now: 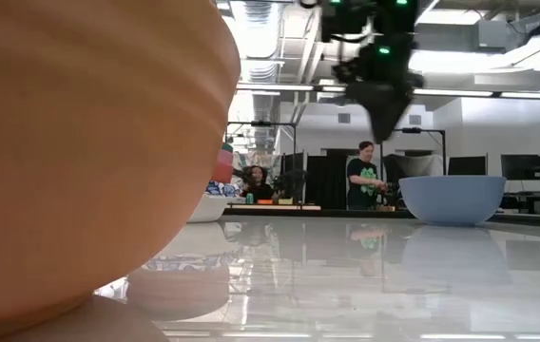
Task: Nest bowls inside each other
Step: Stack the blue bowl on top of the green bowl
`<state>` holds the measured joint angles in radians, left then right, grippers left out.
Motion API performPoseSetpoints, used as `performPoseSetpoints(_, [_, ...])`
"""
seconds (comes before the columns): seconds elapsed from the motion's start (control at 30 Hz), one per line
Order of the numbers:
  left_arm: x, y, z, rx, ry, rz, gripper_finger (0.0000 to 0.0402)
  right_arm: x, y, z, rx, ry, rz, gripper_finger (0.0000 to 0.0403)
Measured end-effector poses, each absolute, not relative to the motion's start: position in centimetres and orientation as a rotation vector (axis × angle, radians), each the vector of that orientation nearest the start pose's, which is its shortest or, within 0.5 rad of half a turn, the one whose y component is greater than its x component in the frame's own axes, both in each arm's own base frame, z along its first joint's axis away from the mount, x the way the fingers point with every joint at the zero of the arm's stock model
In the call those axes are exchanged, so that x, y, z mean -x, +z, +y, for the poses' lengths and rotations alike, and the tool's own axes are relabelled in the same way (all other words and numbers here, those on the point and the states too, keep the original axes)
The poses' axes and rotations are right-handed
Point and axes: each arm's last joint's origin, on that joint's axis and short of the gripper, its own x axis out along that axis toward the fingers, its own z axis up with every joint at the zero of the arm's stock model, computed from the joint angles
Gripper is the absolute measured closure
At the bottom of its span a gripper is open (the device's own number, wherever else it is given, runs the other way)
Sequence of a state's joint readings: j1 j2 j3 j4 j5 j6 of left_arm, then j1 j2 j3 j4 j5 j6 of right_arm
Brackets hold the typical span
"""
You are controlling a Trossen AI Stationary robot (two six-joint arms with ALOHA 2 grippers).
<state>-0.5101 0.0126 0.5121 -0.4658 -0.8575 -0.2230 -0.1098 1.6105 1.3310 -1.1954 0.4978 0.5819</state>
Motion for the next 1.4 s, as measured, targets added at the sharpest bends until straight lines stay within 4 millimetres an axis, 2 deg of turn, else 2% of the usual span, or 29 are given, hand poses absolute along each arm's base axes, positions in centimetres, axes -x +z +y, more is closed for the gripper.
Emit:
performPoseSetpoints(0.13, [-3.6, 28.0, 0.4, 0.243, 0.316, -0.063, 0.0210, -26.4, 24.4, -4.5, -0.239, -0.909, 1.257, 0.0192])
performPoseSetpoints(0.27, [-3.6, 28.1, 0.4, 0.251, 0.315, -0.070, 0.0210, -25.2, 23.0, -4.3, -0.305, -0.885, 1.204, 0.0161])
performPoseSetpoints(0.57, [-3.6, 28.0, 0.4, 0.298, 0.322, -0.077, 0.0210, -24.0, 19.9, -4.1, -0.316, -0.918, 1.277, 0.0165])
performPoseSetpoints(0.67, [-3.6, 28.0, 0.5, 0.300, 0.326, -0.078, 0.0210, -24.1, 19.3, -4.1, -0.327, -0.930, 1.277, 0.0185])
performPoseSetpoints(0.73, [-3.6, 28.0, 0.5, 0.309, 0.326, -0.079, 0.0210, -24.0, 18.9, -4.1, -0.328, -0.933, 1.282, 0.0214])
performPoseSetpoints(0.93, [-3.6, 28.0, 0.5, 0.319, 0.327, -0.076, 0.0210, -24.2, 18.5, -4.0, -0.330, -0.929, 1.266, 0.0355])
performPoseSetpoints(1.0, [-3.6, 28.0, 0.5, 0.319, 0.328, -0.076, 0.0210, -24.4, 18.5, -4.1, -0.313, -0.914, 1.259, 0.0386])
performPoseSetpoints(1.23, [-3.6, 27.8, 0.5, 0.302, 0.342, -0.063, 0.0210, -25.3, 18.7, -4.3, -0.303, -0.892, 1.169, 0.0392])
performPoseSetpoints(1.4, [-3.6, 27.6, 0.6, 0.289, 0.375, -0.050, 0.0210, -27.4, 19.4, -4.6, -0.278, -0.817, 0.965, 0.0394])
